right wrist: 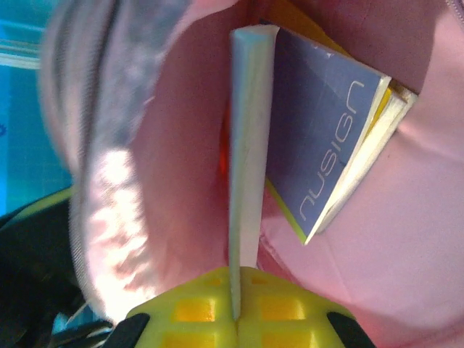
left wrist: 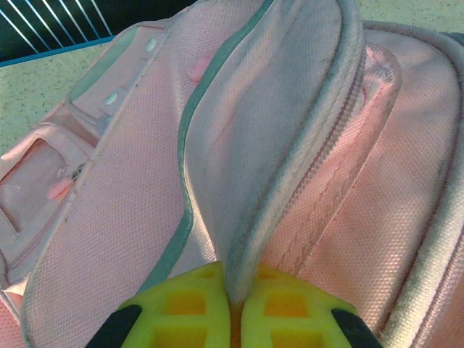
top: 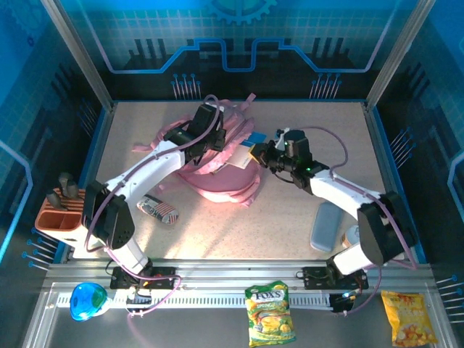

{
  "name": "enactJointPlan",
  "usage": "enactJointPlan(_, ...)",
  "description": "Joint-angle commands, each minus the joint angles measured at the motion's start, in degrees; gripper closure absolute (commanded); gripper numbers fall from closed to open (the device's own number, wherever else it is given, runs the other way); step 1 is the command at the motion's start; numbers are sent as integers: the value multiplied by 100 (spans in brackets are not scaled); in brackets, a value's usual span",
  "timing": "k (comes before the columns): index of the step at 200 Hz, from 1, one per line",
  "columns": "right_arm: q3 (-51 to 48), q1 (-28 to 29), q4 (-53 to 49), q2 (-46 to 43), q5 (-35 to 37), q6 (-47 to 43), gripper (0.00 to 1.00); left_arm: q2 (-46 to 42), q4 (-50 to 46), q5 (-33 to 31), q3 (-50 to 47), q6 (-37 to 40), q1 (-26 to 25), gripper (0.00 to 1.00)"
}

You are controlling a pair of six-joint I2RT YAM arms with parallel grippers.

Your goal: Pack the student bag

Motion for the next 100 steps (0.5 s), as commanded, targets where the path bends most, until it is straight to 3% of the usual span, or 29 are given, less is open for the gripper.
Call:
enactJointPlan(1, 336, 53, -138, 569, 394, 215, 100, -414, 641, 283, 203, -233, -15, 100)
enactJointPlan(74, 1491, 453, -496, 2087, 1018, 750, 100, -450, 561, 675, 297, -563, 129, 100)
enactJointPlan(100, 1858, 535, -411, 2438, 845, 885, 100, -455, 522, 700, 318, -598, 158, 100)
